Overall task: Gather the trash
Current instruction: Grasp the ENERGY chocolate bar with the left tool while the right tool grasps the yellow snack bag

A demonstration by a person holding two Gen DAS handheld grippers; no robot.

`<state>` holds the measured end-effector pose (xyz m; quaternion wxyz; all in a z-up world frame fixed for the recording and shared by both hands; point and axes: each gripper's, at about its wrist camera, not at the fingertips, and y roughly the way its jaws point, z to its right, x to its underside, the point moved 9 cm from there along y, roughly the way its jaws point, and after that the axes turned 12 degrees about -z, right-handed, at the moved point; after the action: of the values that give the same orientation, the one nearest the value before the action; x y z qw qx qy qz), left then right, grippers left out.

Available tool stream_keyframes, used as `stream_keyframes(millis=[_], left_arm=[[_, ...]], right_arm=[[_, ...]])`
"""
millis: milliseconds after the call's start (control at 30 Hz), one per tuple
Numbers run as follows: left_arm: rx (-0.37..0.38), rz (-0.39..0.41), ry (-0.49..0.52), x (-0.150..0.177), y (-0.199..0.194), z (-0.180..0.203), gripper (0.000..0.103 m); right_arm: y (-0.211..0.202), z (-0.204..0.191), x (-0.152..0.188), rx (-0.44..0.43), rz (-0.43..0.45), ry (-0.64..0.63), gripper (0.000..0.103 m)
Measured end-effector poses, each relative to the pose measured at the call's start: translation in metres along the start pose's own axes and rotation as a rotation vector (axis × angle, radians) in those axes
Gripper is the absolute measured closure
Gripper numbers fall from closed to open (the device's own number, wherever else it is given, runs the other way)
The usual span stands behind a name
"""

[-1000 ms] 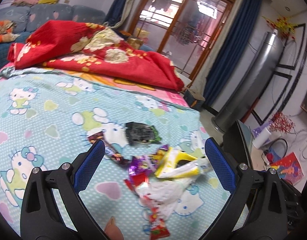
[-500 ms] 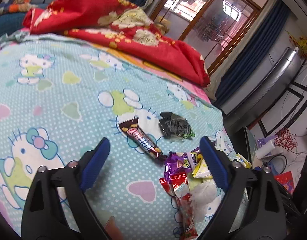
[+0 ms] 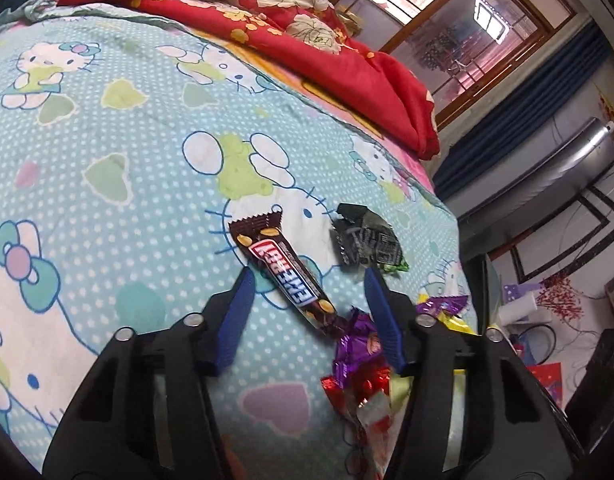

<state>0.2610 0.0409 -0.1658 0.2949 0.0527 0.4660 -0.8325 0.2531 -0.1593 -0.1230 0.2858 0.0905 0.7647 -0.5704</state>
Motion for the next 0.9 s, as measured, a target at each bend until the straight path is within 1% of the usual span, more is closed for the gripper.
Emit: stream_keyframes(millis=[33,100,167,233,300,600,900], left_arm=[[-0.013,0.001,0.006,-0.001,0.001,0.000,0.064],[-0.035,0.007,0.020,-0.001,0.003,-0.002,0.069],[-0.054,0.009,0.030,-0.001,0.003,-0.005,0.076],[-0.057,0.008,0.024,-0.002,0.002,-0.009,0.084],[-0.047,0.004,0.020,-0.001,0.001,-0.012,0.087],[-0.012,0.008,0.022,0.004,-0.007,-0.010,0.091],[0.022,0.045,0.060,0.006,-0.030,0.010,0.091]], right_arm=[[0.001,-0.001,0.001,-0.001,-0.003,-0.004,0.059],[0.001,-0.001,0.004,0.006,0.007,-0.009,0.066],[-0.002,-0.001,0.005,0.005,0.017,-0.011,0.066],[-0.005,-0.001,0.006,0.009,0.028,-0.013,0.067],[-0.009,-0.001,0.007,0.012,0.042,-0.014,0.067],[-0.031,0.007,0.005,0.033,0.108,-0.002,0.068],[-0.050,0.023,0.008,0.050,0.141,0.030,0.068]])
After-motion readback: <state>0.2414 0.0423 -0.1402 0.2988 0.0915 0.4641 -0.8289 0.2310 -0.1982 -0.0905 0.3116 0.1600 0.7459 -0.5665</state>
